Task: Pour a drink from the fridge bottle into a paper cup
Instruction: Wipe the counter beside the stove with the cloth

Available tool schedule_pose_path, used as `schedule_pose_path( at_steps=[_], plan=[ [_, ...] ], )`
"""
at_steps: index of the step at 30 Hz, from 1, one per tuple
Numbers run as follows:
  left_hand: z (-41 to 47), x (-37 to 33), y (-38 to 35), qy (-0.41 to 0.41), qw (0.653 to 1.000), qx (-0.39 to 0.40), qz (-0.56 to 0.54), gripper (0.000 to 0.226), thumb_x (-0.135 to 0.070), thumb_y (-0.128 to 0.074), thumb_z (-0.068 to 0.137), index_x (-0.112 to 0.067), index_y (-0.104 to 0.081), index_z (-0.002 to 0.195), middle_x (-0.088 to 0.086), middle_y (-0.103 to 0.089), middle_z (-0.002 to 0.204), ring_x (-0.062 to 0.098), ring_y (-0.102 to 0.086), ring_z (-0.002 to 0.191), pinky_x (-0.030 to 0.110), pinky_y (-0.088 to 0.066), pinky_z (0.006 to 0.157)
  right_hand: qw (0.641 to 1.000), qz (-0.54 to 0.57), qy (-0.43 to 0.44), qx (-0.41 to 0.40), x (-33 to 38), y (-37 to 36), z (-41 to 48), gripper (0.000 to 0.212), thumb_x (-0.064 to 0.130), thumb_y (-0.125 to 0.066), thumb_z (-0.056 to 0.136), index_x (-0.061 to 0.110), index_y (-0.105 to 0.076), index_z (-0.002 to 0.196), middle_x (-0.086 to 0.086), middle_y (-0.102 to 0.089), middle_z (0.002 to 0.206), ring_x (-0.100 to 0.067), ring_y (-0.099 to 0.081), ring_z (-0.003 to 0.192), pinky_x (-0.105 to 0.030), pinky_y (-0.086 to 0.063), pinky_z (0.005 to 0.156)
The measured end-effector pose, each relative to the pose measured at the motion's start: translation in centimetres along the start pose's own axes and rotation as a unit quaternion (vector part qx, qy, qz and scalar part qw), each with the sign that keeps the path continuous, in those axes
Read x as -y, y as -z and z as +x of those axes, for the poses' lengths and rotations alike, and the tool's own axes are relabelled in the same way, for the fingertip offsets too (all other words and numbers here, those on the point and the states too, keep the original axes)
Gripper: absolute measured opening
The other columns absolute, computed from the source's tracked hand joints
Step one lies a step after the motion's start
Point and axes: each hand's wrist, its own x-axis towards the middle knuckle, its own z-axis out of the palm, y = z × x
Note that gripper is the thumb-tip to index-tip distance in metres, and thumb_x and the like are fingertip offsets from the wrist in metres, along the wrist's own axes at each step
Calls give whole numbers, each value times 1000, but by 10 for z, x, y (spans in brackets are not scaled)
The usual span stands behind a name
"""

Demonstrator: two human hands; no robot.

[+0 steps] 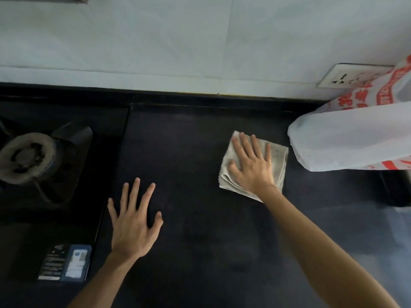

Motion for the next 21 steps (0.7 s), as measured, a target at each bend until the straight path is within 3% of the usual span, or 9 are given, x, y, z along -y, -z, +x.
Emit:
schedule_pose_path(
  at_steps=[6,10,14,18,21],
  plan=[
    [0,-4,1,10,1000,6,15,75,-54,-32,84,-31,-25,155,5,-8,167,30,-4,153,67,-11,116,999,-20,-39,16,22,-4,-3,76,58,-19,92,26,-2,158,1,4,166,-27,10,152,-65,0,117],
    [1,-4,2,12,1000,9,14,76,-55,-34,83,-32,-23,155,4,-6,167,29,-1,154,66,-10,117,997,-24,57,36,98,-13,25,78,59,-17,92,23,2,158,-2,9,166,-31,15,151,-67,2,115],
    [0,-4,3,8,1000,3,10,73,-53,-39,83,-30,-30,152,4,-10,167,29,-4,154,66,-11,117,987,-4,151,50,175,-19,53,76,54,-20,91,21,-7,158,-3,3,166,-31,11,151,-68,3,113],
    [1,-2,4,6,1000,6,-2,75,-53,-41,83,-32,-28,154,3,-11,167,27,-4,154,65,-10,118,977,-1,207,60,183,-19,91,73,55,-22,92,26,-9,158,1,0,166,-28,8,152,-65,3,115],
    [0,-2,3,3,1000,-1,-11,75,-52,-42,83,-33,-27,154,2,-11,167,27,-4,154,65,-10,118,978,-3,200,64,183,-15,124,73,56,-22,91,29,-8,158,4,0,166,-25,7,152,-63,4,117]
  ],
)
